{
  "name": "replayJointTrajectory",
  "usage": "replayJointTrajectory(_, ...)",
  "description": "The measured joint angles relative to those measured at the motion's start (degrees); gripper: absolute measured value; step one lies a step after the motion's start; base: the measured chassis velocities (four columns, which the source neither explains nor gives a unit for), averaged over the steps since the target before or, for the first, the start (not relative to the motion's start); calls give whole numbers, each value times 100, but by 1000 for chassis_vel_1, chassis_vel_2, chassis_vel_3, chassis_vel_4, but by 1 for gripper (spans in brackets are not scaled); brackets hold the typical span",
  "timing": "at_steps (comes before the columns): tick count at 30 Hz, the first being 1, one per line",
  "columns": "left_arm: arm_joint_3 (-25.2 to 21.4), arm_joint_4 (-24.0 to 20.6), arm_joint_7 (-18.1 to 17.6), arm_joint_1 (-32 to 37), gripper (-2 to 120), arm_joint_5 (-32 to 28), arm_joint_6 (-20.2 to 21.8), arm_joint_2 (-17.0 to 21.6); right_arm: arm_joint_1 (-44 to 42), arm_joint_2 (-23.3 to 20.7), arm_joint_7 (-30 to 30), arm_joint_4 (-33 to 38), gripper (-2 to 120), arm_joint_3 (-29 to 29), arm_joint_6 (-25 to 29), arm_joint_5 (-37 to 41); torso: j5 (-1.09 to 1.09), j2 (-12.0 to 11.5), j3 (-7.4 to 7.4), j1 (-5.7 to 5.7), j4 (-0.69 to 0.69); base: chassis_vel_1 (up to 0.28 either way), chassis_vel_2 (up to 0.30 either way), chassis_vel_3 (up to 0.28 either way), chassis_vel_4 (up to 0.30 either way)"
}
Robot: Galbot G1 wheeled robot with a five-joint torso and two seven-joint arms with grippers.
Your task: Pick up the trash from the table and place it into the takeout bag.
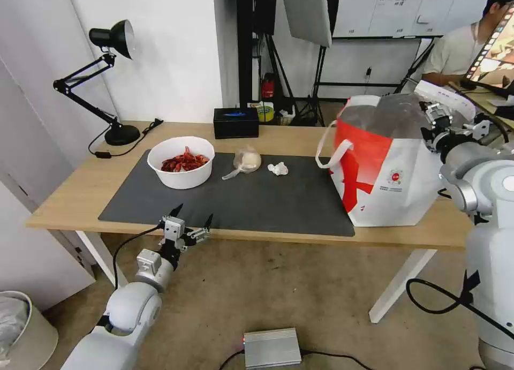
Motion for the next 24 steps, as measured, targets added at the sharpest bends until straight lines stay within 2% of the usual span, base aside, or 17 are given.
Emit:
replayJointTrajectory(5, -26, -21, 0, 19, 100, 0, 0, -3, -129, -7, -225, 137, 99, 26, 29, 1, 0, 0, 0, 0, 0, 0, 0, 0, 0)
replayJointTrajectory(7, -58, -56, 0, 37, 100, -6, 0, -8, -295, -81, -647, 366, 98, 23, 87, 31, 0, 0, 0, 0, 0, 0, 0, 0, 0)
replayJointTrajectory(10, -62, -69, -1, 39, 100, -10, 0, -8, -340, -140, -800, 470, 98, 9, 133, 4, 0, 0, 0, 0, 0, 0, 0, 0, 0)
replayJointTrajectory(13, -65, -99, -2, 37, 100, -25, 0, -3, -462, -276, -1286, 661, 99, -31, 315, -315, 0, 0, 0, 0, 0, 0, 0, 0, 0)
replayJointTrajectory(17, -85, -118, -2, 42, 100, -29, 0, -4, -549, -327, -1627, 750, 99, -47, 436, -493, 0, 0, 0, 0, -1, 0, 0, 0, 0)
replayJointTrajectory(20, -133, -155, -2, 87, 100, -33, -6, -6, -746, -382, -2303, 952, 99, -47, 606, -721, 0, 0, 0, 0, 0, 0, 0, 0, 0)
replayJointTrajectory(21, -133, -155, -2, 87, 100, -33, -6, -6, -746, -382, -2303, 952, 99, -47, 606, -721, 0, 0, 0, 0, 0, 0, 0, 0, 0)
replayJointTrajectory(24, -194, -191, -2, 127, 100, -40, -21, -7, -1119, -500, -3017, 1295, 99, -80, 705, -1223, 0, 0, 0, 0, 0, 0, 0, 0, 0)
